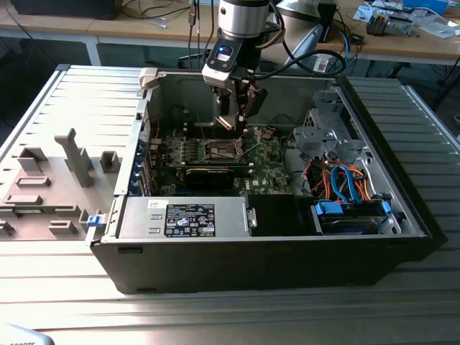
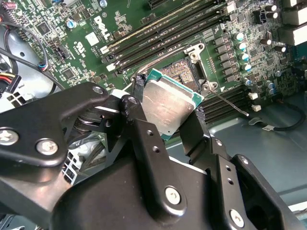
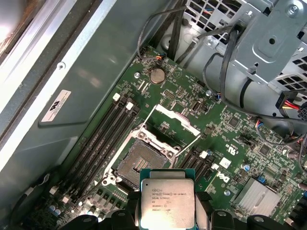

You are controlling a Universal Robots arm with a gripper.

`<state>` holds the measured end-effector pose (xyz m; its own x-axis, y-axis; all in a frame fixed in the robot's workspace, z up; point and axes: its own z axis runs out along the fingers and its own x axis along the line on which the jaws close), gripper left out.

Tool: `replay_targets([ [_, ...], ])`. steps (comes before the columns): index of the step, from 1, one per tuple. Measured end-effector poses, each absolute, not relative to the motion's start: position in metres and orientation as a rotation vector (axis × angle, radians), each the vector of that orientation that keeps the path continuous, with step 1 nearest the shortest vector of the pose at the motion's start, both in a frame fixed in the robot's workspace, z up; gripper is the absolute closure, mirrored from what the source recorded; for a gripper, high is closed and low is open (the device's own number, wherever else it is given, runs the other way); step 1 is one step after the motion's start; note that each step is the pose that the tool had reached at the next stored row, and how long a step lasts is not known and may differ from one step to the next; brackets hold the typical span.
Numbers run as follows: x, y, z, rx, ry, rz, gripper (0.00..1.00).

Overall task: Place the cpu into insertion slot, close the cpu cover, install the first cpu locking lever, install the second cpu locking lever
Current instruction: 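Place the cpu into insertion slot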

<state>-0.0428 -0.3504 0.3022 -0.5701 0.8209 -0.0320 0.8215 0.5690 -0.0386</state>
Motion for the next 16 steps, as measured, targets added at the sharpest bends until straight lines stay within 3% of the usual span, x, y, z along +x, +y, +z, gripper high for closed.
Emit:
replay_targets([
  [16,-0.0428,-0.3504,0.3021,1.463,2.768,-0.077,0.45],
])
